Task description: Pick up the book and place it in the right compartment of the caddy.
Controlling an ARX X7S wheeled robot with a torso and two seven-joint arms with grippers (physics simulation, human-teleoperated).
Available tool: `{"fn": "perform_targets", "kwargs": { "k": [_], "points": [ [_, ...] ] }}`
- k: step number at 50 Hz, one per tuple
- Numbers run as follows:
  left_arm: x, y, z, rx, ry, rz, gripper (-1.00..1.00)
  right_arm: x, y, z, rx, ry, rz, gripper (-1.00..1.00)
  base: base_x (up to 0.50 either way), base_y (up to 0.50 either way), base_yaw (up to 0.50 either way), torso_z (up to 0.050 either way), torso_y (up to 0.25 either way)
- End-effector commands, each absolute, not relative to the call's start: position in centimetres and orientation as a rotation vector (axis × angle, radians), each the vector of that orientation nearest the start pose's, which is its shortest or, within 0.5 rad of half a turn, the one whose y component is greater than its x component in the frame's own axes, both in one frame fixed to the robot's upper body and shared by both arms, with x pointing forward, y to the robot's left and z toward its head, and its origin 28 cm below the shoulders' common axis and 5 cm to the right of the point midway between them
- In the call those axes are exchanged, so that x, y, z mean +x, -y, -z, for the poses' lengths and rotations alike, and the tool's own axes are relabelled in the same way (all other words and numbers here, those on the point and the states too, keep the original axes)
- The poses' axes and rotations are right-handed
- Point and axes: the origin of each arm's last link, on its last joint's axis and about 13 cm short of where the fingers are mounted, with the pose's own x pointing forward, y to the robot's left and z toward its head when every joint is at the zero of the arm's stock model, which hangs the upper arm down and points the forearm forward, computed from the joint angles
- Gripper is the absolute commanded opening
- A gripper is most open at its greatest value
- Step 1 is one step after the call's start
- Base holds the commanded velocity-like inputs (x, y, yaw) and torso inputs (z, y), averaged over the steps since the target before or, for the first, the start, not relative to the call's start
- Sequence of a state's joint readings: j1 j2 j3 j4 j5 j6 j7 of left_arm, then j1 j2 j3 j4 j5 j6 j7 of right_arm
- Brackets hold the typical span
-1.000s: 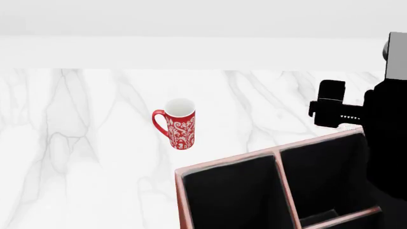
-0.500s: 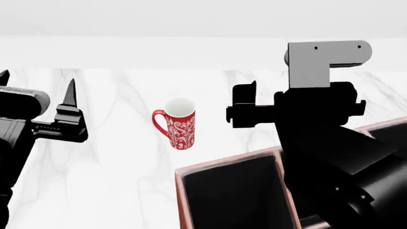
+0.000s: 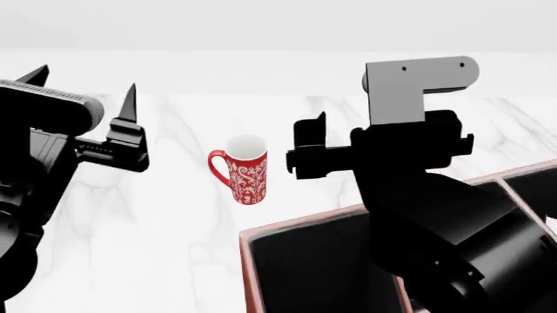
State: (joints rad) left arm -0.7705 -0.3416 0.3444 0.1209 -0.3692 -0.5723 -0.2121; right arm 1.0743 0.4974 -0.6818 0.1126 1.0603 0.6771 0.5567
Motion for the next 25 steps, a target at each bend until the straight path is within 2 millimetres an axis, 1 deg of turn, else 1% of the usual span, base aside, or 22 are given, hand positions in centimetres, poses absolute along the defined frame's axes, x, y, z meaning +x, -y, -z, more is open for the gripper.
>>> {"fn": "perform_targets", "kwargs": {
  "k": [1, 10, 23, 25],
  "points": [
    [32.7, -21.5, -20.1, 0.174, 0.209, 0.118, 1.00, 34.0, 10.2, -21.5, -0.049, -0.166, -0.100, 1.00, 0.00, 0.00, 0.00, 0.000, 0.000],
    [32.7, -21.4, -20.4, 0.176, 0.214, 0.123, 1.00, 33.9, 10.1, -21.9, -0.058, -0.154, -0.101, 1.00, 0.00, 0.00, 0.00, 0.000, 0.000],
    [32.4, -21.1, -21.7, 0.188, 0.245, 0.135, 1.00, 33.6, 9.9, -23.1, -0.054, -0.132, -0.111, 1.00, 0.00, 0.00, 0.00, 0.000, 0.000],
    [32.3, -21.1, -22.1, 0.189, 0.251, 0.137, 1.00, 33.5, 9.9, -23.5, -0.053, -0.124, -0.113, 1.00, 0.00, 0.00, 0.00, 0.000, 0.000]
  ]
}}
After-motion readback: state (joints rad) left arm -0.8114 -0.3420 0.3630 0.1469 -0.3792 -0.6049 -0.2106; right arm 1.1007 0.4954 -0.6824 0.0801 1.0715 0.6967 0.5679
